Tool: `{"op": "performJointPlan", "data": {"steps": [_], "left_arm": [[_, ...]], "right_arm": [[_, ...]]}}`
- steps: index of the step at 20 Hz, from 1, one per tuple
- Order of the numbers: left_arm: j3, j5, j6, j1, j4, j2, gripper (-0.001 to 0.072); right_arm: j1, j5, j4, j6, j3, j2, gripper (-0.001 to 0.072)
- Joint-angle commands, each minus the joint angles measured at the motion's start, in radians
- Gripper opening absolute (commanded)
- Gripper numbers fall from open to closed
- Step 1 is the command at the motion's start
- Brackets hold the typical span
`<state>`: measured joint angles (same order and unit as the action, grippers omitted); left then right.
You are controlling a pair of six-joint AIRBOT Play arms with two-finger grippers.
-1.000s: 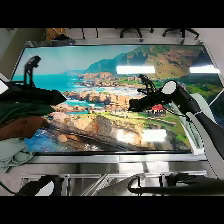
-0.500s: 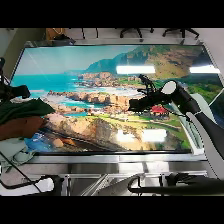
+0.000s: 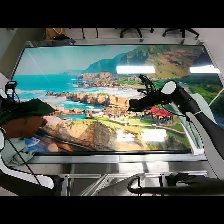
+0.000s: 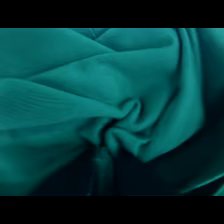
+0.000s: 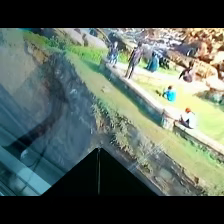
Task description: Fold the shirts.
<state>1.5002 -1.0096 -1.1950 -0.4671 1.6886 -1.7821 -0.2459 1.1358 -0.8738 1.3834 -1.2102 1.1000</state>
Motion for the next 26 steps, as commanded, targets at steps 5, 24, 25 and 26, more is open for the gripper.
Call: {"op": "performJointPlan", "data": {"steps": [5, 24, 25, 26], "left_arm": [[0.326, -0.131, -0.019, 0.089, -0.13, 0.03, 0.0015], [0.091, -0.087, -0.233, 0.962, -0.599, 0.269, 0.0689], [0.107, -0.105, -0.248, 0.948, -0.599, 0.269, 0.0689], [0.147, -0.157, -0.277, 0.918, -0.599, 0.269, 0.0689]], "right_arm": [[0.0, 0.001, 0.0, 0.0, 0.0, 0.0, 0.0023], [0.195, 0.248, 0.013, 0.0, -0.003, -0.014, 0.0023], [0.227, 0.28, 0.037, 0.0, -0.007, -0.02, 0.0023], [0.264, 0.314, 0.07, -0.01, -0.015, -0.03, 0.0023]]}}
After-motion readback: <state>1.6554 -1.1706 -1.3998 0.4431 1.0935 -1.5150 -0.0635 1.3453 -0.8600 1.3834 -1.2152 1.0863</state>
